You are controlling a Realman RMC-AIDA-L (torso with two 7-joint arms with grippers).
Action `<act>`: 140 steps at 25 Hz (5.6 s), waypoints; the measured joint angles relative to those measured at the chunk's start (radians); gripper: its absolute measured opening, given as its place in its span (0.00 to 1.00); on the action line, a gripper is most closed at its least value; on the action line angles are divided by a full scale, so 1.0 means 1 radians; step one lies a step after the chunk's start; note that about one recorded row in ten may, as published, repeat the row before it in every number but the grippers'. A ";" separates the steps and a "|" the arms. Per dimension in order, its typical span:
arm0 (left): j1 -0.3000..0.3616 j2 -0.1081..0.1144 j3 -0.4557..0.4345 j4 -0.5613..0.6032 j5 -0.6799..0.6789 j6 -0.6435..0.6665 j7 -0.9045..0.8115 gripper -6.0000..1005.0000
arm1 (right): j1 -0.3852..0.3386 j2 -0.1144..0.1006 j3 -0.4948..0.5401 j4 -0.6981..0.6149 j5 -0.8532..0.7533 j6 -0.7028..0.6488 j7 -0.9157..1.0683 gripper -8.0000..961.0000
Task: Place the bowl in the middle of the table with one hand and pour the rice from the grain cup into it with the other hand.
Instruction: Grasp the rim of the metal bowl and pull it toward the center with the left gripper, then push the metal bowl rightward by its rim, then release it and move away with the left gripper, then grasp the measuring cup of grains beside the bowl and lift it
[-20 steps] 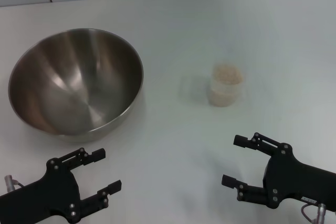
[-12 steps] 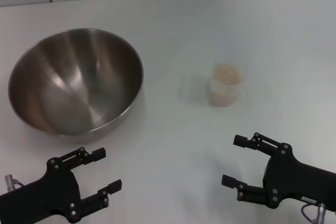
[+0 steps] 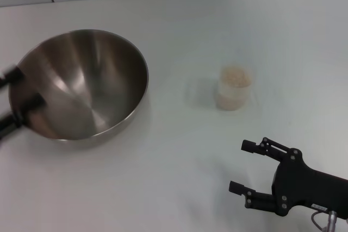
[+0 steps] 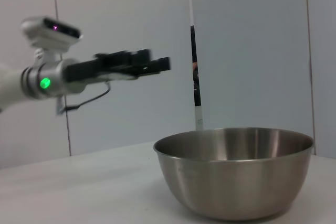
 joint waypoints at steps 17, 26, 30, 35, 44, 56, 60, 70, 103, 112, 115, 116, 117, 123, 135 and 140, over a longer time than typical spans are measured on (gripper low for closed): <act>-0.301 0.005 0.244 0.426 0.787 -0.646 -0.849 0.71 | -0.005 0.001 0.000 0.000 0.000 -0.009 0.000 0.85; -0.338 0.002 0.253 0.384 0.854 -0.659 -0.857 0.68 | -0.007 0.000 0.000 0.002 0.000 -0.001 0.000 0.85; -0.331 0.002 0.259 0.383 0.864 -0.667 -0.859 0.67 | -0.008 0.000 0.000 0.002 0.000 -0.001 0.001 0.84; -0.334 0.003 0.255 0.379 0.867 -0.672 -0.857 0.65 | -0.003 0.000 0.000 -0.001 0.000 0.000 0.017 0.84; -0.363 0.007 0.250 0.363 0.870 -0.663 -0.863 0.26 | 0.000 0.000 0.000 -0.003 0.000 0.002 0.024 0.84; -0.505 0.044 0.104 0.198 0.865 -0.574 -0.878 0.08 | 0.000 -0.001 0.000 -0.007 0.000 0.002 0.050 0.84; -0.588 0.098 -0.003 0.081 0.864 -0.490 -0.877 0.06 | 0.001 -0.001 0.000 -0.011 0.000 0.002 0.061 0.84; -0.683 0.070 -0.009 0.041 0.866 -0.474 -0.870 0.06 | 0.003 -0.001 -0.002 -0.012 0.000 0.003 0.064 0.83; -0.527 -0.002 0.081 0.221 0.774 -0.491 -0.740 0.20 | -0.002 0.000 0.006 -0.009 0.003 0.013 0.060 0.82; -0.079 0.000 0.358 0.542 0.370 -0.446 -0.401 0.42 | -0.010 0.002 0.180 -0.005 0.022 0.067 0.054 0.82; -0.025 0.003 0.362 0.529 0.318 -0.443 -0.345 0.56 | -0.007 0.002 0.296 0.004 0.023 0.124 0.060 0.82; -0.018 0.005 0.360 0.517 0.311 -0.440 -0.337 0.61 | -0.004 0.002 0.326 0.008 0.023 0.146 0.061 0.82; -0.013 0.006 0.358 0.505 0.311 -0.438 -0.333 0.65 | 0.002 0.002 0.365 0.016 0.023 0.184 0.061 0.82; -0.018 0.007 0.356 0.497 0.315 -0.437 -0.333 0.83 | 0.024 0.003 0.428 0.035 0.023 0.250 0.061 0.82; -0.040 0.006 0.357 0.495 0.324 -0.436 -0.345 0.86 | 0.094 -0.001 0.480 0.058 0.025 0.372 0.077 0.82; -0.040 0.006 0.357 0.494 0.324 -0.436 -0.346 0.86 | 0.119 -0.001 0.477 0.060 0.025 0.400 0.078 0.81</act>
